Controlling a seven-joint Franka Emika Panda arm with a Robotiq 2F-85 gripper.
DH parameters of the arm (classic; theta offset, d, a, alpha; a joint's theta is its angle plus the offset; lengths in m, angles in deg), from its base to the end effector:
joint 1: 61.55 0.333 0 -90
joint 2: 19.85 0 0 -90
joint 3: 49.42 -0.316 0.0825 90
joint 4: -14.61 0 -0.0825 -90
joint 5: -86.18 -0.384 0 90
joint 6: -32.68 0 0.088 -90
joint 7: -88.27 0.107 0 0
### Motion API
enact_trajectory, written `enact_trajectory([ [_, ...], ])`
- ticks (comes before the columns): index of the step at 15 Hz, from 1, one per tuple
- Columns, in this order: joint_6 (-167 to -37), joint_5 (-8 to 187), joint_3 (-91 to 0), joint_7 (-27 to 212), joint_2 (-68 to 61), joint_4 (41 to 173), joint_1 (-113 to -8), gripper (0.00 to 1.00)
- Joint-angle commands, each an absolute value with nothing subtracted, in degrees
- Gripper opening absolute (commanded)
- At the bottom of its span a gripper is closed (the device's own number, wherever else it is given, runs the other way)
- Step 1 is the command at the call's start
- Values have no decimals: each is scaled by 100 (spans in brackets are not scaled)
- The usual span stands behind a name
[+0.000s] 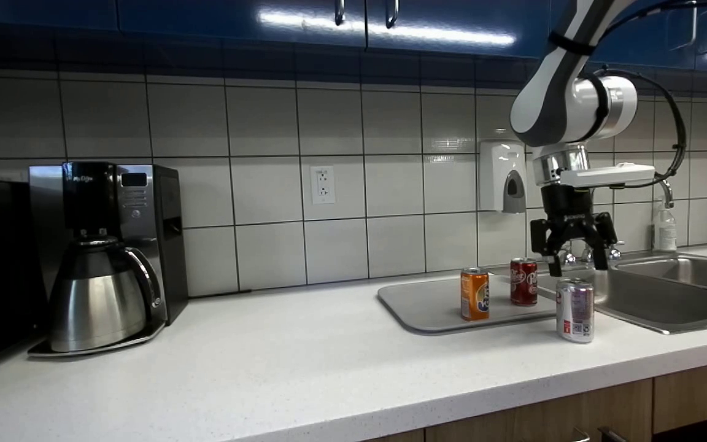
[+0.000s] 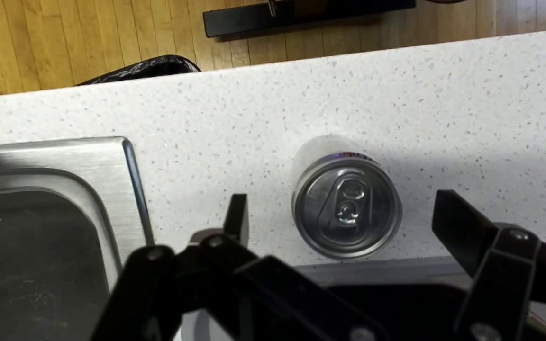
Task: Put the grey can on the tray
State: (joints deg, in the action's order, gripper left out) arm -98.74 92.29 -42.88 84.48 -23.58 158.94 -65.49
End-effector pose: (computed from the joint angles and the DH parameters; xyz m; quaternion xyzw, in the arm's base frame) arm 0.4315 -0.0818 0.2895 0.9961 -0.0194 -0.0835 0.0231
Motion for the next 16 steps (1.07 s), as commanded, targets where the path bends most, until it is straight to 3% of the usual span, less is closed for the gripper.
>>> enact_trajectory([
  [1,-9981,9427,-4307,8343,-2168,15825,-6636,100],
  [16,-10658,9377,-4381,8273,-1743,15918,-6562,100],
])
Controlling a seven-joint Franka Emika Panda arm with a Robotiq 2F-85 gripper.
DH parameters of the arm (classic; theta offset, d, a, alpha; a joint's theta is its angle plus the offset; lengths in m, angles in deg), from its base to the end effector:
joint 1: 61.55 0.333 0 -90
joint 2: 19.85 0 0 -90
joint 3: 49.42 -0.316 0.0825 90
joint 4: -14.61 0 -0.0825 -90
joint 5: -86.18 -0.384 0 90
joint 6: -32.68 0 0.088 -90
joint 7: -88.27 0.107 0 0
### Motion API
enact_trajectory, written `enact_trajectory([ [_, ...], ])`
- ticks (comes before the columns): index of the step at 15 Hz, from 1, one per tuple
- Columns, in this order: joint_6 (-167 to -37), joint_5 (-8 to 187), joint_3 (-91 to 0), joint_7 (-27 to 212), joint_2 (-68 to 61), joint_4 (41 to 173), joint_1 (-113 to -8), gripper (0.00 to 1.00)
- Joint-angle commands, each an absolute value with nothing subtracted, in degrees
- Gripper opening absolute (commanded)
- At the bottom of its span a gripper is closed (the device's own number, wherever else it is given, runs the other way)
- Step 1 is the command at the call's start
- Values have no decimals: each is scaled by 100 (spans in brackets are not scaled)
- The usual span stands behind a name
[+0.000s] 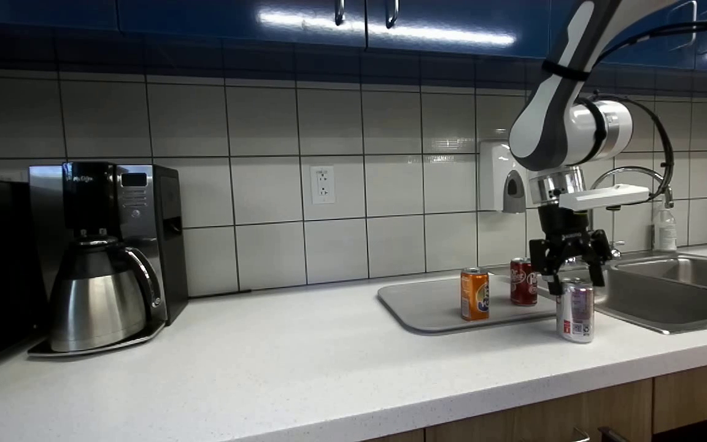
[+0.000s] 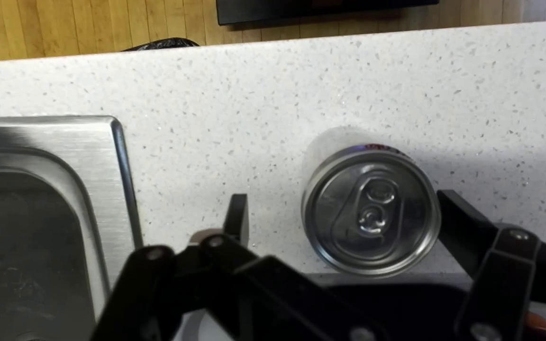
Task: Put the grey can on the tray
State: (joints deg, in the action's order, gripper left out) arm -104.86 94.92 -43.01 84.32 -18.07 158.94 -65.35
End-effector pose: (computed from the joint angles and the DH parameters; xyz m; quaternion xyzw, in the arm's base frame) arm 0.4387 -0.0804 0.2547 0.9960 0.0054 -0.0800 0.0393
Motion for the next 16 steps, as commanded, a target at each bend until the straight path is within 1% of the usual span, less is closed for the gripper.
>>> enact_trajectory([
  [1,-10685,9359,-4387,8274,-1726,15931,-6554,100],
  [16,-10967,9414,-4419,8312,-1713,16230,-6554,100],
])
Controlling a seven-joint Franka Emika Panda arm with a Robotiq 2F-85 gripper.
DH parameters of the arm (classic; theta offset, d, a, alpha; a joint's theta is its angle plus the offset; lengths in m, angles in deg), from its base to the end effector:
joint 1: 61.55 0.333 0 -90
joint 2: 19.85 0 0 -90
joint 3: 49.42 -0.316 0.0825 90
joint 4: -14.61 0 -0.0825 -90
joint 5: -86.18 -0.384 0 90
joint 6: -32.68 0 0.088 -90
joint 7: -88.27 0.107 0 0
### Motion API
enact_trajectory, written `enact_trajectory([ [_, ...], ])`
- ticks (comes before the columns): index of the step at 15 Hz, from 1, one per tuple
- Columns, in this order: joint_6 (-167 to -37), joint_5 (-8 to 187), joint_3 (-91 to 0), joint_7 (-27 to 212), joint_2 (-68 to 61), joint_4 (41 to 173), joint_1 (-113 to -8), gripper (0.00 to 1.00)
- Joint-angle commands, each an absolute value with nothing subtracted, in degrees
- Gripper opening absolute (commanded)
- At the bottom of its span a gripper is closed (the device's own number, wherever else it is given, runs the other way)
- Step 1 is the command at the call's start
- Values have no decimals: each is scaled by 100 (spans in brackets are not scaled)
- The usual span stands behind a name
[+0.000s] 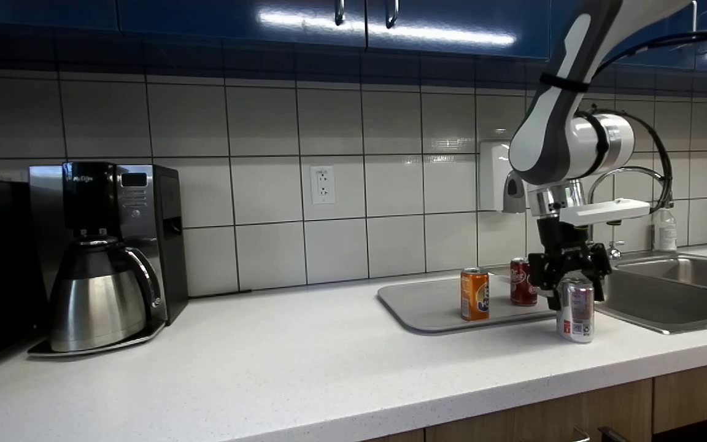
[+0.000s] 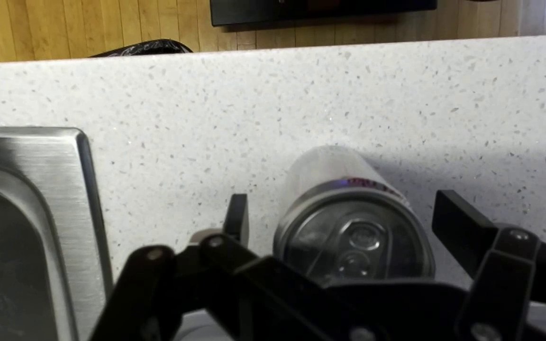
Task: Put the grey can on the tray
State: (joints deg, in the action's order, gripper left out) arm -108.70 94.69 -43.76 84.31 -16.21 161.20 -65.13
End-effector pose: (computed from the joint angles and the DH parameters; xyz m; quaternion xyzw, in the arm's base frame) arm 0.4295 -0.0701 0.2316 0.9959 0.0154 -0.0816 0.0357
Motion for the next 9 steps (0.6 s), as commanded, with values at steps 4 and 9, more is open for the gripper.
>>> enact_trajectory([
  [4,-10998,9389,-4434,8283,-1720,16224,-6545,74],
  [9,-10997,9397,-4429,8267,-1780,16246,-6550,39],
])
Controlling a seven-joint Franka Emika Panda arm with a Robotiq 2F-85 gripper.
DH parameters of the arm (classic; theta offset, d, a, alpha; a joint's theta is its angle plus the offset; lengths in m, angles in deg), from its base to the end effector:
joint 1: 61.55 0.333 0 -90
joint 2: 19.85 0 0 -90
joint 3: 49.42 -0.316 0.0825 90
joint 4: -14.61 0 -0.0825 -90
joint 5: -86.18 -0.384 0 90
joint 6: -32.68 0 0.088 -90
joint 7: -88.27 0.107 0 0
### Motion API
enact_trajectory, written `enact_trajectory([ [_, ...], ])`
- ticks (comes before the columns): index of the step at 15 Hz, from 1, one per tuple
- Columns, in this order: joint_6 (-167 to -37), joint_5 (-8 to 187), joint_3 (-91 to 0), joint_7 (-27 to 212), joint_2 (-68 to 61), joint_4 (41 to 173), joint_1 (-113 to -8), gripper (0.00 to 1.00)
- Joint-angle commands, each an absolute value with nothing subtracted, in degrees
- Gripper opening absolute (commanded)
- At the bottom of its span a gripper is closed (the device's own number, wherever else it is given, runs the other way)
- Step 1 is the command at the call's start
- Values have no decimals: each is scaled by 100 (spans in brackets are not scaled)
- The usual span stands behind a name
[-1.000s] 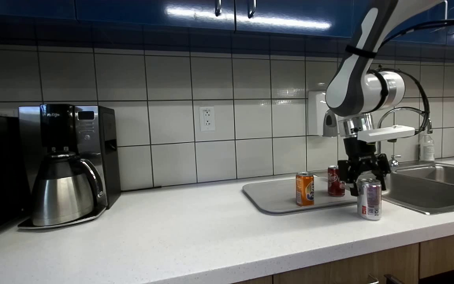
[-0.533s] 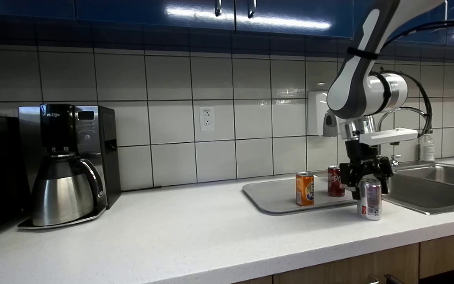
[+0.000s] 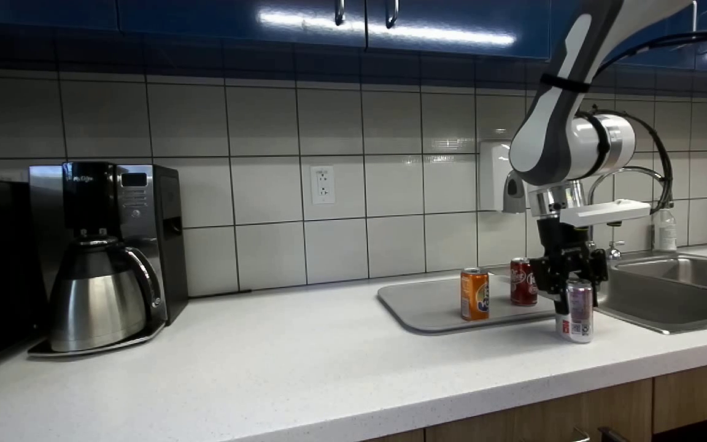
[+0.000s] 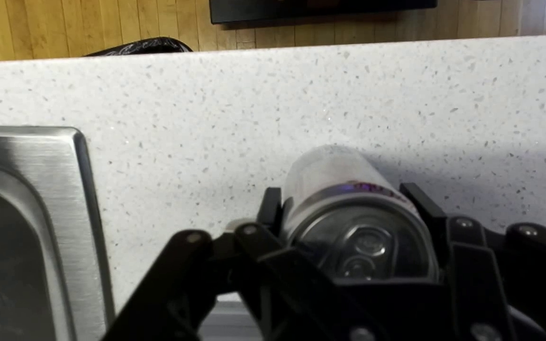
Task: Put the grey can on the tray
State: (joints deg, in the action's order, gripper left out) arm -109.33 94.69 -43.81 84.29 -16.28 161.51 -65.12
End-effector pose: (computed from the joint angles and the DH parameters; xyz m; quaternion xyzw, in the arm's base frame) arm 0.4288 -0.0693 0.2311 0.9962 0.0164 -0.0782 0.0355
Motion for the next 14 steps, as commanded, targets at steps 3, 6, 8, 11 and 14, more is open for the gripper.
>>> enact_trajectory([
  [3,-10861,9332,-4461,8235,-1975,16245,-6526,39],
  [6,-10760,9207,-4532,8192,-2157,16132,-6485,39],
  [8,-10689,9116,-4561,8160,-2258,15978,-6438,39],
  [11,-10658,9005,-4583,8115,-2334,15712,-6396,39],
  [14,-10716,9032,-4572,8123,-2239,15465,-6379,39],
])
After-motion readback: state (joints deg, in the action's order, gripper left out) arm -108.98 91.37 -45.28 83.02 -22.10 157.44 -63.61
